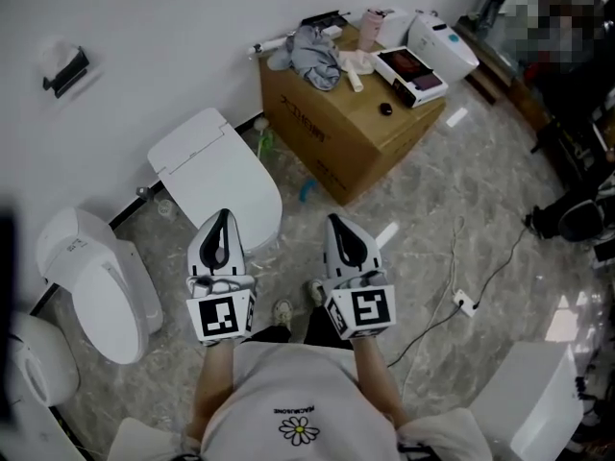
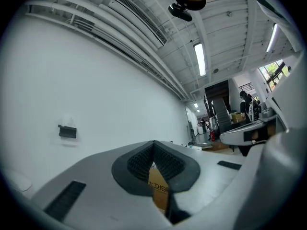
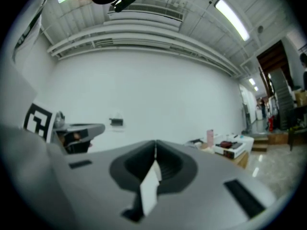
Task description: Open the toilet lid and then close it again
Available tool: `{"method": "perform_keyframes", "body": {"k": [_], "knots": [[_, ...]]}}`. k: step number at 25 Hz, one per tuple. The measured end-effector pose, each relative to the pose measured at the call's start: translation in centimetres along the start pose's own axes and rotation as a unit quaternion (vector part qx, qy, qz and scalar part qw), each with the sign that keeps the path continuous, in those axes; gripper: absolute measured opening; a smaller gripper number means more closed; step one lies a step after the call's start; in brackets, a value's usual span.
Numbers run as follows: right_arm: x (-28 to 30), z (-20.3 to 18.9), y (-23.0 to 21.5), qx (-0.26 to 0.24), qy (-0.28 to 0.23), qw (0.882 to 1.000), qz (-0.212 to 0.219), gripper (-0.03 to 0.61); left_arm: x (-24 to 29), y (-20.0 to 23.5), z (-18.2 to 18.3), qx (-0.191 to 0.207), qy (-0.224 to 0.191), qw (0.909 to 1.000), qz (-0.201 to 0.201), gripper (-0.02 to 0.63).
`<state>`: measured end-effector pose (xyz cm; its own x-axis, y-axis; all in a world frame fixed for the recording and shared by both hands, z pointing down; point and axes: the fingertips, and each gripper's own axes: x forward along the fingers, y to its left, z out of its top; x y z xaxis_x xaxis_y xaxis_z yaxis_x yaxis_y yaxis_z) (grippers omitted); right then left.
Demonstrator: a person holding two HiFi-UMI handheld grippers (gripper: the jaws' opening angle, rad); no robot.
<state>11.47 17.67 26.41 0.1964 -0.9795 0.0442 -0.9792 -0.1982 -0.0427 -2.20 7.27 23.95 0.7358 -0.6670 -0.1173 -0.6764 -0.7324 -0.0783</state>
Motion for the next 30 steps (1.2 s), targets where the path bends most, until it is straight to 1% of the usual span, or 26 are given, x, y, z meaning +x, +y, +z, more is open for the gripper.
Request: {"method": "perform_keyframes", "body": {"k": [3, 5, 8, 12, 16, 23, 30], "knots": [[1.2, 0.6, -0.4, 0.001, -0.003, 0.999, 0.034, 0.03, 0.9, -0.2, 0.3, -0.007, 0.0, 0.9997, 0.024, 0.025], [1.7, 1.2, -0.4, -0.01, -0.006, 0.998, 0.054, 0.029, 1.3, -0.4, 0.7, -0.007, -0.002, 0.9993, 0.036, 0.025], [2.9, 2.2, -0.7, -0.027, -0.015, 0.997, 0.073, 0.029, 2.0, -0.5, 1.4, -0.003, -0.01, 0.9985, 0.053, 0.025], [3.8, 2.8, -0.7, -0.034, -0.022, 0.995, 0.094, 0.029, 1.8, -0.2, 1.7, -0.001, -0.01, 0.9973, 0.073, 0.025], [5.2, 3.3, -0.5, -0.035, -0.03, 0.993, 0.109, 0.029, 1.9, 1.1, 1.7, 0.005, -0.009, 0.995, 0.099, 0.025], [7.4, 3.1, -0.3, -0.034, -0.025, 0.992, 0.121, 0.031, 2.0, 2.8, 1.5, -0.002, -0.005, 0.9909, 0.134, 0.025], [10.3, 2.6, 0.2, -0.035, -0.015, 0.987, 0.156, 0.032, 2.7, 4.6, 0.0, -0.002, 0.017, 0.987, 0.16, 0.028]]}}
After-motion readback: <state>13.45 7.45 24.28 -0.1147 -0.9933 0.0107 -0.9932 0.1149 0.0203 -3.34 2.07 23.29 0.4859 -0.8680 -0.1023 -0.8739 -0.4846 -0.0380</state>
